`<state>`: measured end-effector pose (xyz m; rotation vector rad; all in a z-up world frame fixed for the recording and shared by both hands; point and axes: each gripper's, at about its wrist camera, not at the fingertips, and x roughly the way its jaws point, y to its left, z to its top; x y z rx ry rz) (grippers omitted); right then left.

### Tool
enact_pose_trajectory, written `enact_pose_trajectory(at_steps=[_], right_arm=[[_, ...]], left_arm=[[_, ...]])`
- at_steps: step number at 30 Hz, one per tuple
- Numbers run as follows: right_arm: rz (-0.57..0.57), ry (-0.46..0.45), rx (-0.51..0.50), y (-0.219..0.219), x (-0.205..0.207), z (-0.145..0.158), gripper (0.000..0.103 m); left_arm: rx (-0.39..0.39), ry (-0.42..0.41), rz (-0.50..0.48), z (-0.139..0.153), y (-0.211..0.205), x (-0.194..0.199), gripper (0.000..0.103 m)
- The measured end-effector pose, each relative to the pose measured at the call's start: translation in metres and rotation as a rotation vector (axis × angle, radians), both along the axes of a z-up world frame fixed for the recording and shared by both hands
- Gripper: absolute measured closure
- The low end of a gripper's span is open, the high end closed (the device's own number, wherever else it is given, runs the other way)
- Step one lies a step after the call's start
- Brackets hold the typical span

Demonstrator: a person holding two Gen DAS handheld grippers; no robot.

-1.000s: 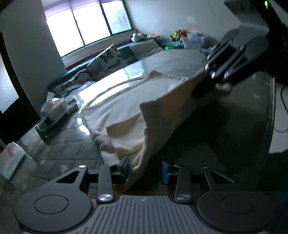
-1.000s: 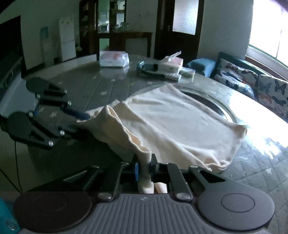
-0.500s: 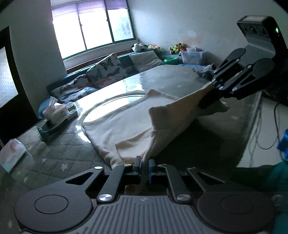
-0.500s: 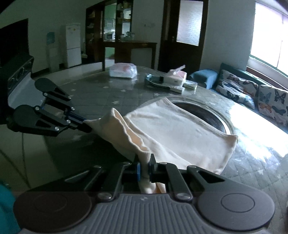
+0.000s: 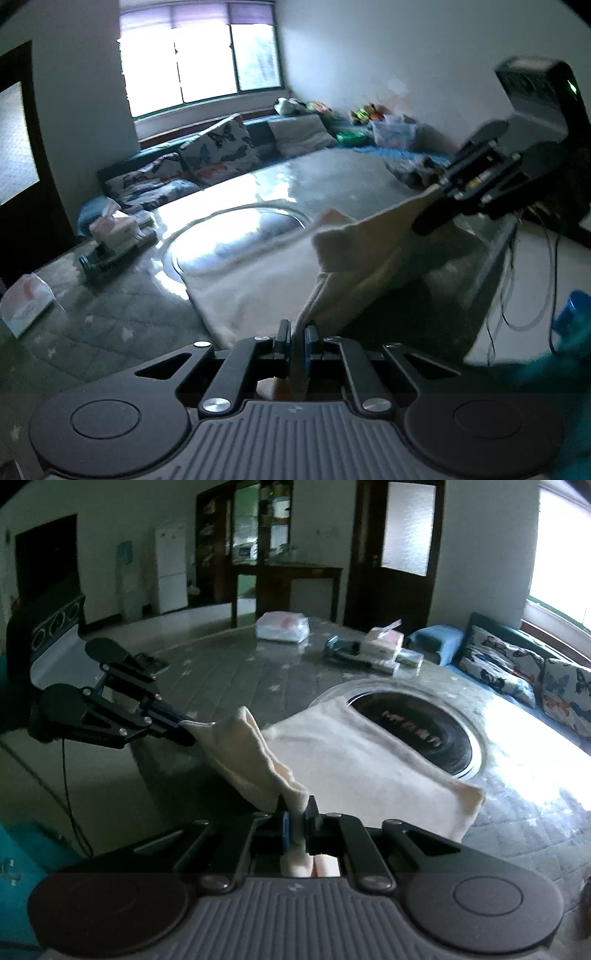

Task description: Fold clothes

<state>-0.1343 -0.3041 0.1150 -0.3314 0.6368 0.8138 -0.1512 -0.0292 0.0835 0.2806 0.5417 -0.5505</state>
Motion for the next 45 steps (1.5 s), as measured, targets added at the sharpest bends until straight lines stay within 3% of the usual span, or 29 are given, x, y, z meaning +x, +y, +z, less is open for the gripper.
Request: enact_pose_trajectory(at_steps=[6, 10, 18, 22, 27, 31, 38, 45], right_arm=[[-0.063, -0.013, 0.032, -0.008, 0.047, 0.015, 0.097], [-0.108, 0.000, 0.023, -0.008, 0.097, 0.013, 0.097], [-0.225, 0.089, 0.007, 0.001, 0.171, -0.038, 0.097], [-0.285, 0.137, 0.000, 0.006, 0.207, -0.065, 0.097], [-0.349, 0.183, -0.014, 0.010, 0.234, -0.093, 0.091], [-0.396, 0.164, 0.008, 0.001, 0.230, -0.088, 0.081], [-0.382, 0.145, 0.042, -0.012, 0.206, -0.068, 0.081], [-0.414, 0.182, 0.008, -0.012, 0.204, -0.096, 0.083]], left_arm=[[-0.013, -0.036, 0.038, 0.013, -0.005, 0.060, 0.096], [-0.009, 0.002, 0.074, 0.007, -0.012, 0.114, 0.096], [0.020, 0.146, 0.167, -0.041, -0.023, 0.201, 0.095], [0.042, 0.183, 0.210, -0.061, -0.026, 0.217, 0.092], [0.056, 0.186, 0.235, -0.063, -0.031, 0.219, 0.090], [0.081, 0.178, 0.247, -0.062, -0.035, 0.219, 0.087], [0.097, 0.174, 0.293, -0.060, -0.035, 0.220, 0.077], [0.096, 0.160, 0.333, -0.051, -0.034, 0.212, 0.064]])
